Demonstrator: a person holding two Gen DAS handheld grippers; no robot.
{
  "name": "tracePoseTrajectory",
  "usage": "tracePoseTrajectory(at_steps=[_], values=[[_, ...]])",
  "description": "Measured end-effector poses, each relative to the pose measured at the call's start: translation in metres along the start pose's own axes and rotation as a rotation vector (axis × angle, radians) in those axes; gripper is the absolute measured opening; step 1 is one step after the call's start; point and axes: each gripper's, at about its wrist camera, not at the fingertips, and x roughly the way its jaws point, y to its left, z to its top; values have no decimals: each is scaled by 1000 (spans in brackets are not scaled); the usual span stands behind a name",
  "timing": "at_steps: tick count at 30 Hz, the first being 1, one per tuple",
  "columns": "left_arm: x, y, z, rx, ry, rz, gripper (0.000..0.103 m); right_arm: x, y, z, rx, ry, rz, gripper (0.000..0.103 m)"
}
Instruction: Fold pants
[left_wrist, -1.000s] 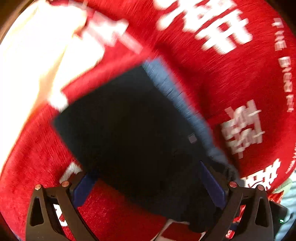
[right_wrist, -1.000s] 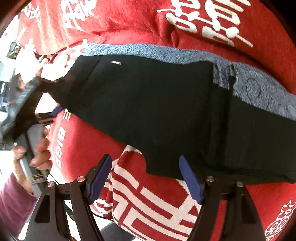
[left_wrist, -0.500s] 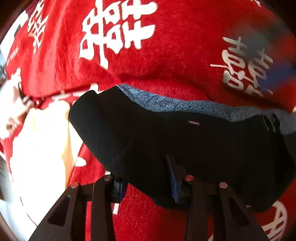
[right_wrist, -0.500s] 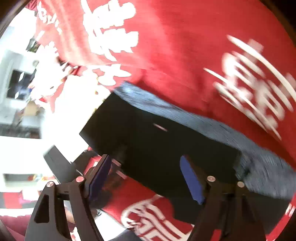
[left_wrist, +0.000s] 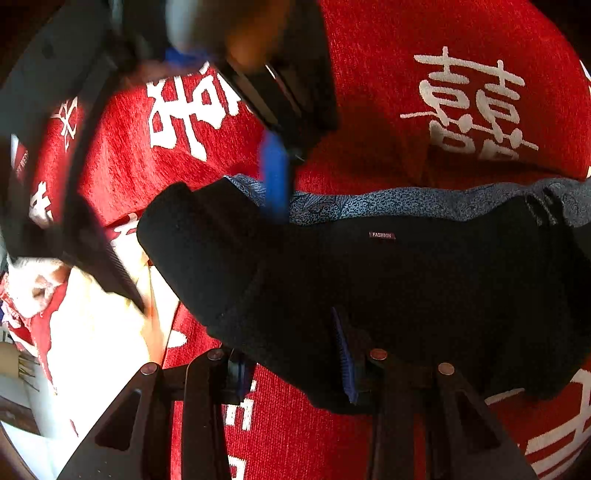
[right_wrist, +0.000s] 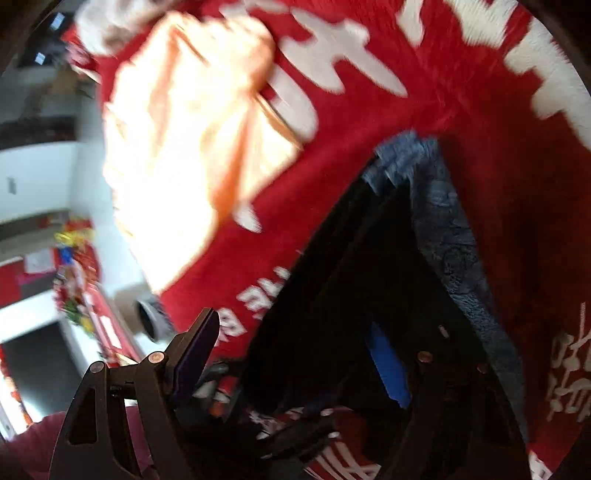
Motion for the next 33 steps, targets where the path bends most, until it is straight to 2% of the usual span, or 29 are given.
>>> tracePoseTrajectory(at_steps=[1,2,3,4,7,12,14,18,22,26,31,33], values=[[-1,-1,1,1,1,0,39,8,-4,0,6,25,-25,76],[-1,-3,2,3,11,-8,39,10,-9,-2,14,27,-20,43],[-4,-5,2,8,10,-12,39,9,-15,-8,37,15,16,27],[-12,-10,3,28,-15,-10,39,5,-22,-15,65,-12,37,20],[-38,-28,13,77,-62,-21,39,-20,-40,-46,94,-133,118,19],[-95,-59,34,118,-146,-106,39,-71,-75,-133,152,-360,272,19],[-119,-79,46,154,-179,-150,39,-89,-97,-179,205,-463,342,19],[-156,-121,66,211,-221,-246,39,-109,-132,-265,281,-644,408,19],[-172,-190,73,299,-224,-332,39,-105,-187,-355,406,-795,478,19],[-163,-265,67,408,-190,-372,39,-73,-240,-423,532,-850,505,19],[-137,-333,42,505,-112,-374,39,-16,-294,-467,660,-842,561,19],[-124,-337,38,517,-78,-365,39,7,-306,-469,688,-831,577,19]])
